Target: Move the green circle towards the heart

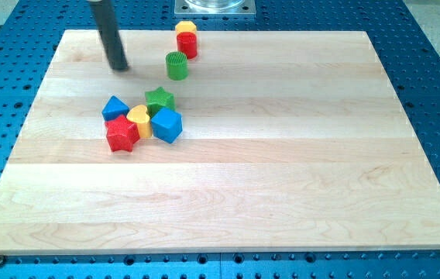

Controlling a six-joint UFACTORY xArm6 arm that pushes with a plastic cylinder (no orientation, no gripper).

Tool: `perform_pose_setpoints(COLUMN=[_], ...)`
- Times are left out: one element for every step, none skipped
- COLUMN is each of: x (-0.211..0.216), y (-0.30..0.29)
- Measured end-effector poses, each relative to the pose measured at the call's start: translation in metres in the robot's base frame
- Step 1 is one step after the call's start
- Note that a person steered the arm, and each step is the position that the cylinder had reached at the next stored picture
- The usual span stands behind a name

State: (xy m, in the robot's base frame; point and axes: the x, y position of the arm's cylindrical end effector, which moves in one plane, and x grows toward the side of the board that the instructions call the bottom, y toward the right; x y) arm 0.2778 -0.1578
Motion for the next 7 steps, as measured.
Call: perform_pose_setpoints(x=[-0.011,-0.009,0.006,0.025,0.024,0.019,0.027], y=[0.055,0.118,0.138,0.078,0.082,0.061,0.056])
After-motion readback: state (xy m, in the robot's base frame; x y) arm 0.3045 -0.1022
